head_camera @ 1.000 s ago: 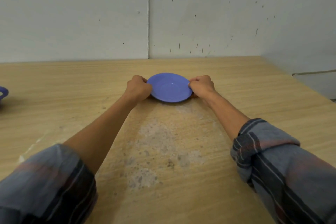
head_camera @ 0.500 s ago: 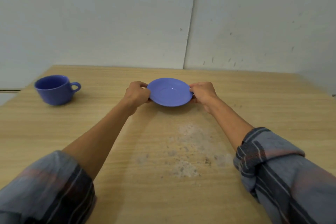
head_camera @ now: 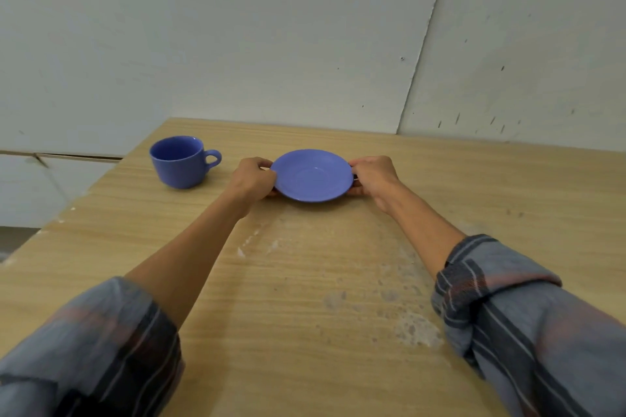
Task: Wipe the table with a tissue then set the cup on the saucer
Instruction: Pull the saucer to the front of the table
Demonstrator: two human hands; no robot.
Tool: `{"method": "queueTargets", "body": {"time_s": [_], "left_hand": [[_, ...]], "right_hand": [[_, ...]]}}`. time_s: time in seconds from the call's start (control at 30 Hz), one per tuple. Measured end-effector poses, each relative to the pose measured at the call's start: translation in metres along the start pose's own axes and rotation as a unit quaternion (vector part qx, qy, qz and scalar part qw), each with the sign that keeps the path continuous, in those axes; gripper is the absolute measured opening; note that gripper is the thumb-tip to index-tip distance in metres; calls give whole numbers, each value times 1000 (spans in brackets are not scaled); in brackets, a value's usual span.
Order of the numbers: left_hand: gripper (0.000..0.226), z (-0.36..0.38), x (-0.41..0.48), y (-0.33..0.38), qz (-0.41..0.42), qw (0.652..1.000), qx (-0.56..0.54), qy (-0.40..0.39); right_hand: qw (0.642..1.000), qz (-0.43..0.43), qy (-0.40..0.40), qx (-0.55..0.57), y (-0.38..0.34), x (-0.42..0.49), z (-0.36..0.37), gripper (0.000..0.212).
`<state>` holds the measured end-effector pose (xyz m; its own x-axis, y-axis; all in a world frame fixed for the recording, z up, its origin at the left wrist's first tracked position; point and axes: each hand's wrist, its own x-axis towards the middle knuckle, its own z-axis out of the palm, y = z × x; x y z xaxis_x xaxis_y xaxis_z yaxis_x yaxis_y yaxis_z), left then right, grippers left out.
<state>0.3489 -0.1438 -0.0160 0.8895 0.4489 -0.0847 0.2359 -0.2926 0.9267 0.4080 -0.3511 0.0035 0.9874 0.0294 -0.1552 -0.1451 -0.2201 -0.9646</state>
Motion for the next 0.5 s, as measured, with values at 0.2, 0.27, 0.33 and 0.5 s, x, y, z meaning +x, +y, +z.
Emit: {"method": "queueTargets", "body": {"time_s": [0.2,0.27,0.33,0.5], "left_hand": [[36,-2,9,-4,-1,1000,22,-3],[36,-2,10,-4,-4,1000,28,-4],[36,-2,10,-3,-4,999,36,-5],[31,-5,3,5,-5,998,65,-4]], "right_hand": [[1000,9,-1,-9,7,5,5,25],[1000,3,-2,-27,7,5,5,23],[998,-4,3,-60,4,4,5,22],[984,-25,11,-175,-6,-2,1,24]]}}
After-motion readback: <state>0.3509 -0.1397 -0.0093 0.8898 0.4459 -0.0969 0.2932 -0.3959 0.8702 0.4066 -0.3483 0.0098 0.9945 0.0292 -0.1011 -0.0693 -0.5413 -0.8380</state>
